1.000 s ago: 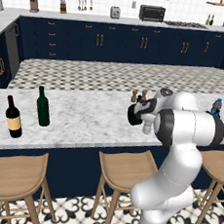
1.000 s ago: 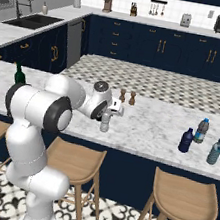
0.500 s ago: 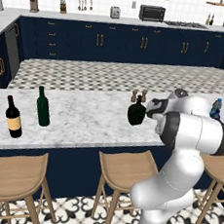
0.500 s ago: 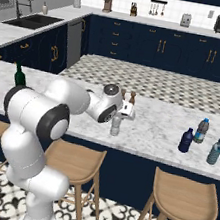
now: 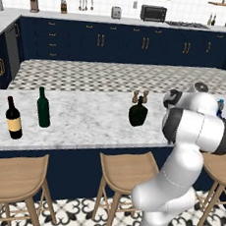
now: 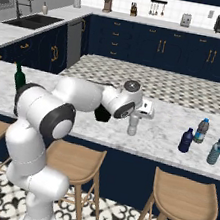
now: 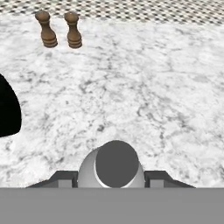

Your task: Move the plastic bottles in the middle to the plastics group, and the glass bottles in the middle to the glass group.

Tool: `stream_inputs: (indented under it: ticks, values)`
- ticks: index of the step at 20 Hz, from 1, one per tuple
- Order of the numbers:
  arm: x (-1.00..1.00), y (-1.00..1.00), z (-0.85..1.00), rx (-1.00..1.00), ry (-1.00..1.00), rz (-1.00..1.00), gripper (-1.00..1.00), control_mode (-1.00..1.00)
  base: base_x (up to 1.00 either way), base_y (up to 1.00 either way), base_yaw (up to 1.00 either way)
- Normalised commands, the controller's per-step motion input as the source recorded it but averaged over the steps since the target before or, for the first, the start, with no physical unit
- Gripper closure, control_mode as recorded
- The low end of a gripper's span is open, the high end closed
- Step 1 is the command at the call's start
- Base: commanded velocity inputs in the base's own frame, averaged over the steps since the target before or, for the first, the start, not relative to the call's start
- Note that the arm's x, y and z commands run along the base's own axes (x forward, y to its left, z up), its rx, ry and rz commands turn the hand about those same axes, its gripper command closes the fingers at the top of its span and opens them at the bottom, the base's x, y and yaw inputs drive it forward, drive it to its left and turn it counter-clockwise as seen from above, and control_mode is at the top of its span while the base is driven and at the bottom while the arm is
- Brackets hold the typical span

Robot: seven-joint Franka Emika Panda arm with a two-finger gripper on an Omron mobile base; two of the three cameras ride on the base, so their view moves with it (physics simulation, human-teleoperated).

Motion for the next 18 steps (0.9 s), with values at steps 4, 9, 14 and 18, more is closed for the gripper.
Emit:
stream_inputs:
  ticks: [4, 9, 14, 18]
  values:
    - [0.00, -0.50, -0.20, -0.08, 0.05, -0.01, 1.00, -1.00, 0.00, 0.00, 0.00]
    - [0.00, -0.33, -0.02, -0.13, 0.04, 0.00, 1.00, -1.00, 0.00, 0.00, 0.00]
    - [0.08, -0.31, 0.00, -0.03, 0.01, -0.05, 1.00, -1.00, 0.00, 0.00, 0.00]
    - [0.00, -0.52, 0.00, 0.12, -0.04, -0.08, 1.00, -1.00, 0.00, 0.00, 0.00]
